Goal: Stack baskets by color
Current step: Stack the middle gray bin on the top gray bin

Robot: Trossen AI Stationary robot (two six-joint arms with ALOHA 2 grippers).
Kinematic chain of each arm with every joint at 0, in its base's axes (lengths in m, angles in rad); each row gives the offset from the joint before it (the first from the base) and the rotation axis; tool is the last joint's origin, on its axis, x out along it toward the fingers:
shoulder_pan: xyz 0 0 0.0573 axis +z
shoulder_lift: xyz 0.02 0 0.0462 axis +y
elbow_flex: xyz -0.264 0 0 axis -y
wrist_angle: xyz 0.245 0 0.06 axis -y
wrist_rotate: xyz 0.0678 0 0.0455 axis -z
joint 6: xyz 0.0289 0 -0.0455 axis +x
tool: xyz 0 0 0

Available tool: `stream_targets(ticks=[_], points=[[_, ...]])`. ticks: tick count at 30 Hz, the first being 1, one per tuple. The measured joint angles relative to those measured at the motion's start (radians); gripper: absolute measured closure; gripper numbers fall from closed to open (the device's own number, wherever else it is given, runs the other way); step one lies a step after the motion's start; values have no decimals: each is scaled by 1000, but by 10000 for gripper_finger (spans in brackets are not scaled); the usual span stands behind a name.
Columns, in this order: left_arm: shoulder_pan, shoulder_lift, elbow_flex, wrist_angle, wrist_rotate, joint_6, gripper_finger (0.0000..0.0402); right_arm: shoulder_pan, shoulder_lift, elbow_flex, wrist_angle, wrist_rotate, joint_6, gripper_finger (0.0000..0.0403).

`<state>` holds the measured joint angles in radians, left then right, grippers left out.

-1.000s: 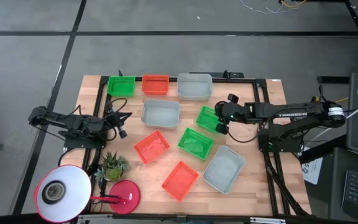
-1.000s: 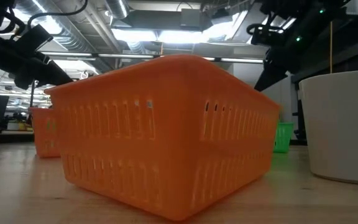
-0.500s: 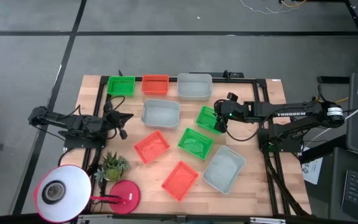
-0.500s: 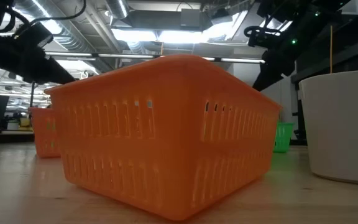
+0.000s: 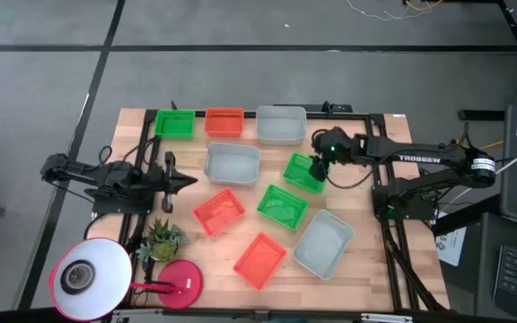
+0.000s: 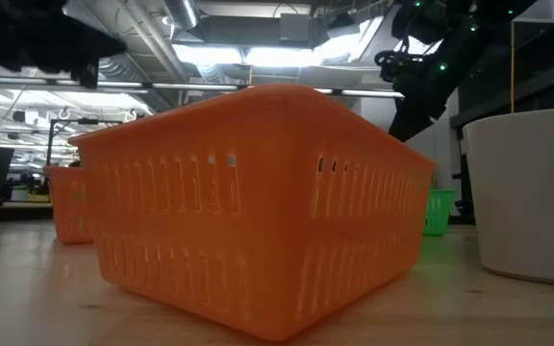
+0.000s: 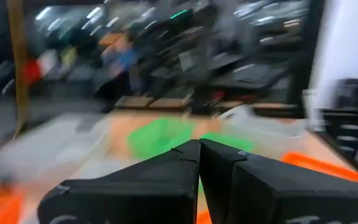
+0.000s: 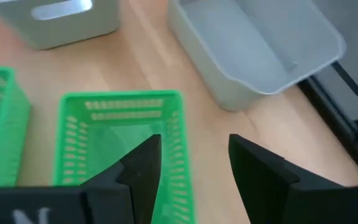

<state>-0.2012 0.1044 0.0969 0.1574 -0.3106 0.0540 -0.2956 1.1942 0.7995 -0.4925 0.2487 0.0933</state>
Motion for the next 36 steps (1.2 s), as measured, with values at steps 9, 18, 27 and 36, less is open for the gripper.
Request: stream_targets(ticks=[9, 18, 27, 36], points=[[82, 57, 1, -248, 72, -152, 401, -92, 128, 73, -128, -95, -29, 215], [92, 67, 1, -269, 145, -175, 401, -109, 278, 73, -133, -95, -72, 215], [92, 67, 1, -275, 112, -174, 401, -108, 281, 74, -105, -95, -56, 215], [91, 67, 1, -277, 38, -175, 401, -63, 278, 224, 65, -320, -106, 215]])
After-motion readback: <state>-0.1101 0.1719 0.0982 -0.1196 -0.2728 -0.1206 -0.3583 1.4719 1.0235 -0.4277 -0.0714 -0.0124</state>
